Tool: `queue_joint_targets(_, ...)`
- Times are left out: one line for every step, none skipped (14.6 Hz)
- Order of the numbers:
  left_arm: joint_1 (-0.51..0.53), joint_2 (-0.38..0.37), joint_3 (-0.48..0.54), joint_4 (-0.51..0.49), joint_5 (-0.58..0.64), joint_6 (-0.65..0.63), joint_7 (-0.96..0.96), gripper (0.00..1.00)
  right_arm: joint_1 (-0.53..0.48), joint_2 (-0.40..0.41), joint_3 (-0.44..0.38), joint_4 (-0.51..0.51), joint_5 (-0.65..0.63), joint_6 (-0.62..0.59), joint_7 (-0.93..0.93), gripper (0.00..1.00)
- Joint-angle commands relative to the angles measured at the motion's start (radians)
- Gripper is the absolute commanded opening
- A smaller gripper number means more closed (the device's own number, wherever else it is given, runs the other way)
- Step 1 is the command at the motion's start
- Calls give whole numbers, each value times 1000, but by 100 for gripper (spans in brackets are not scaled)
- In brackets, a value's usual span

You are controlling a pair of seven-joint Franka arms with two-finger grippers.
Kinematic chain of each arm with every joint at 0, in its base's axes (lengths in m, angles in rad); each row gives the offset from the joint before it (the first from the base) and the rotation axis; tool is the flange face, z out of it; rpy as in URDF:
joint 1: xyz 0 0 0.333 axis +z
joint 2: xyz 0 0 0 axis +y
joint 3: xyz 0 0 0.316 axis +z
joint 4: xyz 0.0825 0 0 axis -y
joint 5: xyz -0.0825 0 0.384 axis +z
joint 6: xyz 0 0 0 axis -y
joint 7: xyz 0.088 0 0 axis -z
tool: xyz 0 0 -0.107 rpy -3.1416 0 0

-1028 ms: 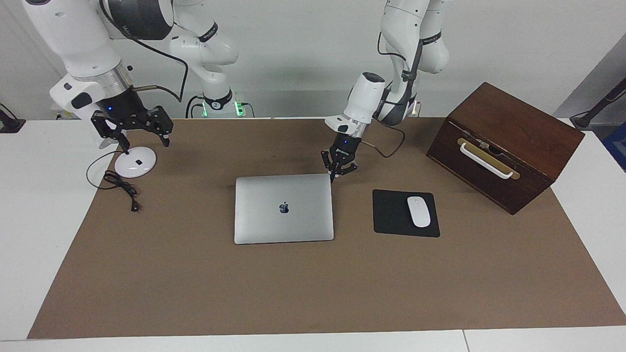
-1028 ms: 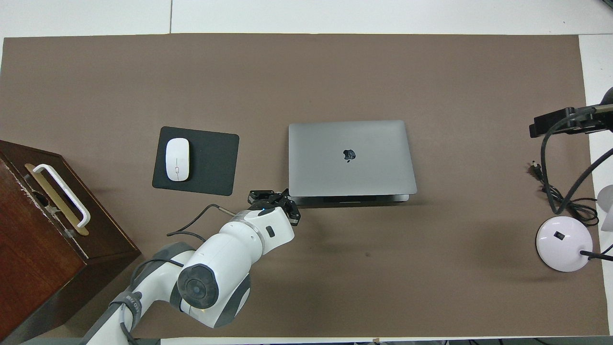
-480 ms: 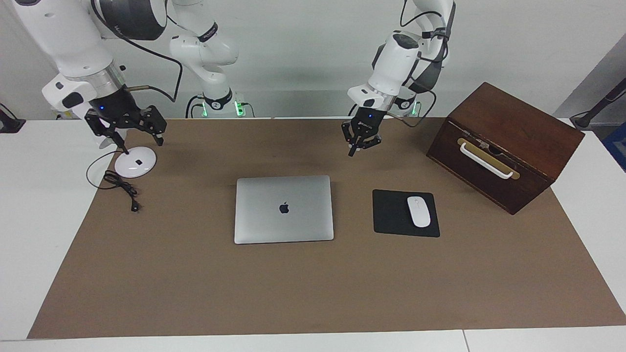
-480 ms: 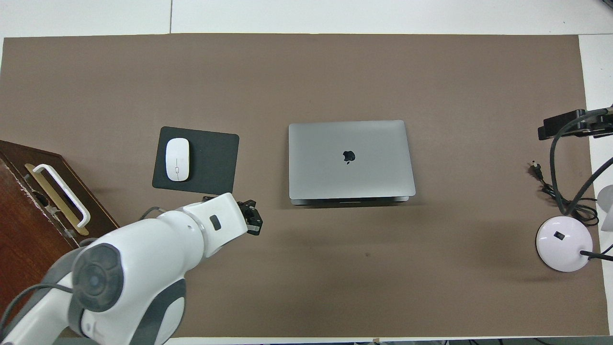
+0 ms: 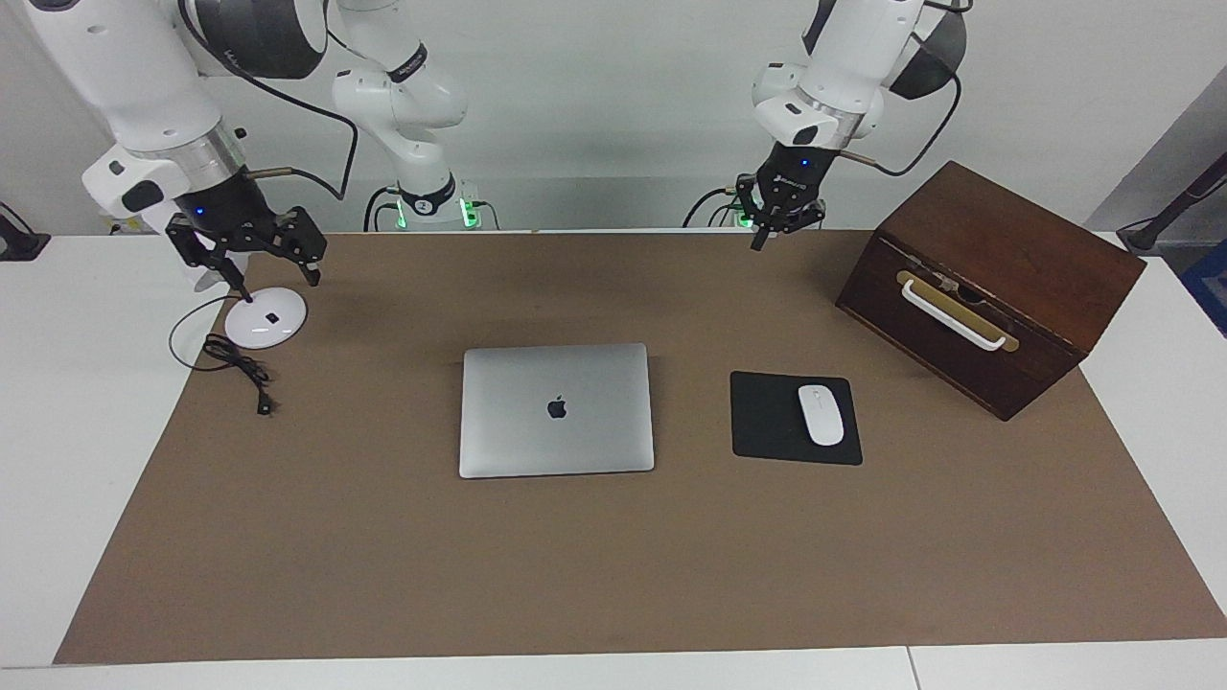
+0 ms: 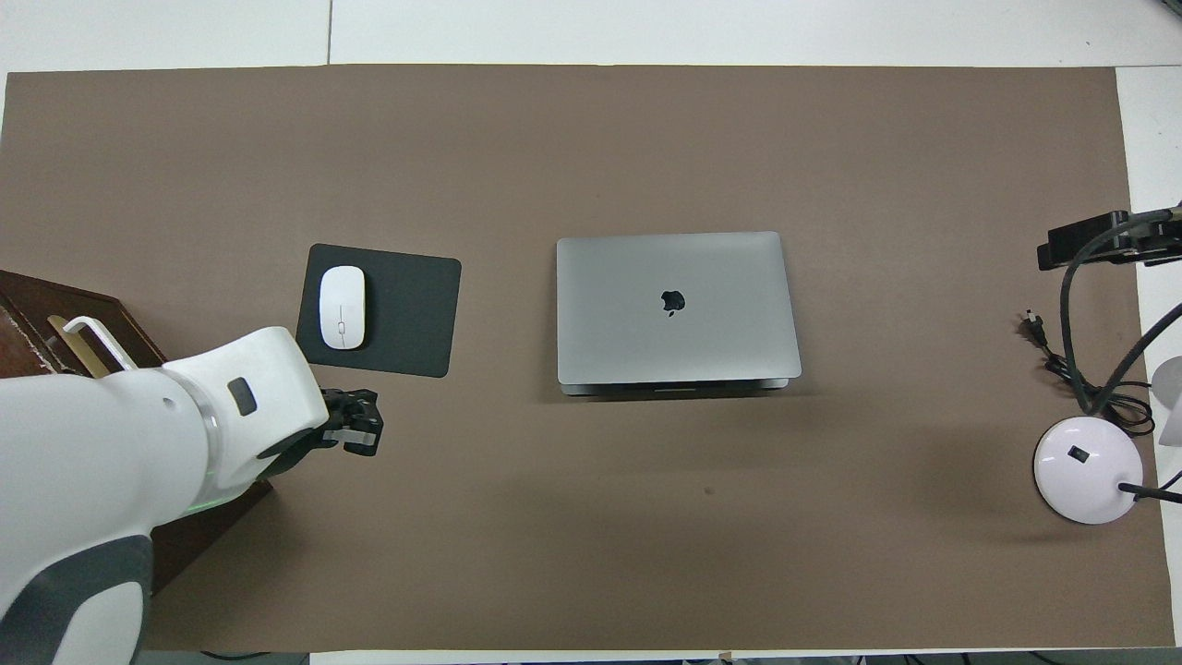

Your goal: Close laptop with both arms

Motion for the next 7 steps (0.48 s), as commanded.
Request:
queue_joint_targets(78,8,-7,82,57,-127,40,0,-13,-26,12,-33,-9,6,15,100)
queue_joint_targets(108,6,-6,104,70,-167,75,0,-11,-26,12,-33,-9,9,15,100)
queue_joint_targets(145,6,-6,127,74,-204,119,0,-10,-26,12,-34,-8,11,15,100)
queue_joint_targets(199,8,-7,147,74,-230,168,0,-10,-24,12,-34,-8,12,15,100)
queue_joint_targets(245,8,-7,158,74,-241,211,0,-10,-26,12,-36,-8,15,15,100)
queue_joint_targets(289,10,-6,159,74,-249,251,0,-10,-26,12,-37,-8,18,15,100)
queue_joint_targets(335,10,-6,164,74,-249,270,0,-10,-26,12,-37,-8,18,15,100)
